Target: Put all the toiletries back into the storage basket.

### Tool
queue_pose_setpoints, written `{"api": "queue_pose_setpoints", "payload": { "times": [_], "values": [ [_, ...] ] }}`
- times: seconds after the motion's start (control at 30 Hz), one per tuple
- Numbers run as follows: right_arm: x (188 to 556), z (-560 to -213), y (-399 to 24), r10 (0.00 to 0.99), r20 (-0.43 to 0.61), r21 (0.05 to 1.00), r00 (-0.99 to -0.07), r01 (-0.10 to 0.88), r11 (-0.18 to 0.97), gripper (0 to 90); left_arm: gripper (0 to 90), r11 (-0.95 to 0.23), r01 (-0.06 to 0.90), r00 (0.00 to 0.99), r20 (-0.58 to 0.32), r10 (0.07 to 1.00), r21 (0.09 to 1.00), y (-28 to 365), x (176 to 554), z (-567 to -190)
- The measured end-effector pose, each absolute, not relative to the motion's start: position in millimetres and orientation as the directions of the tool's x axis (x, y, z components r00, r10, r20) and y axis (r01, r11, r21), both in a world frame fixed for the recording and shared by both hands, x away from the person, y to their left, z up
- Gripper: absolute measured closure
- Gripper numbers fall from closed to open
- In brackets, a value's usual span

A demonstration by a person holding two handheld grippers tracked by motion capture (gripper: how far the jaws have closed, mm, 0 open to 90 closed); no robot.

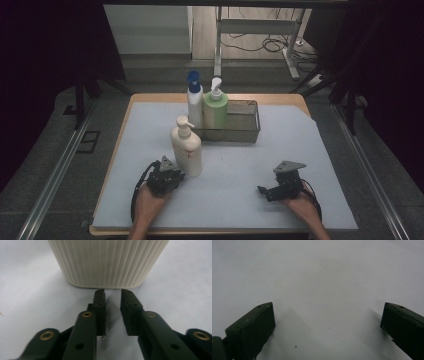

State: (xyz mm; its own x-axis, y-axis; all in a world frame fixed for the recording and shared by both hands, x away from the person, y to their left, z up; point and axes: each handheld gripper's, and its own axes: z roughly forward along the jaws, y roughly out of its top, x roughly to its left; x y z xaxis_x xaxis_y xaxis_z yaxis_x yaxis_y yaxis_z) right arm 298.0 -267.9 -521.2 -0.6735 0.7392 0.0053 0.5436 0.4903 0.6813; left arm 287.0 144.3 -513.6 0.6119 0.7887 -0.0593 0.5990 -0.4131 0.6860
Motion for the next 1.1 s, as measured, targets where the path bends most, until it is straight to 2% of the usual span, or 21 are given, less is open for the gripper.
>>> {"api": "queue_pose_setpoints", "payload": {
  "times": [0.27, 0.7, 0.97, 1.1],
  "values": [
    [297, -518, -268, 0.731, 0.013, 0.688, -0.682, 0.537, 0.488, 3.1, 50.0, -0.414, 0.604, 0.594, -0.039, 0.803, 0.681, 149, 282, -513],
    [297, -504, -260, 0.713, 0.022, 0.711, -0.701, 0.513, 0.482, 0.0, 13.6, -0.390, 0.624, 0.550, -0.026, 0.835, 0.677, 152, 267, -515],
    [298, -495, -247, 0.688, 0.012, 0.725, -0.726, 0.480, 0.494, 0.0, 12.4, -0.401, 0.630, 0.532, 0.007, 0.847, 0.665, 162, 256, -519],
    [299, -492, -238, 0.673, 0.009, 0.730, -0.739, 0.465, 0.501, 0.0, 12.3, -0.371, 0.636, 0.530, -0.034, 0.848, 0.677, 168, 258, -522]
  ]
}}
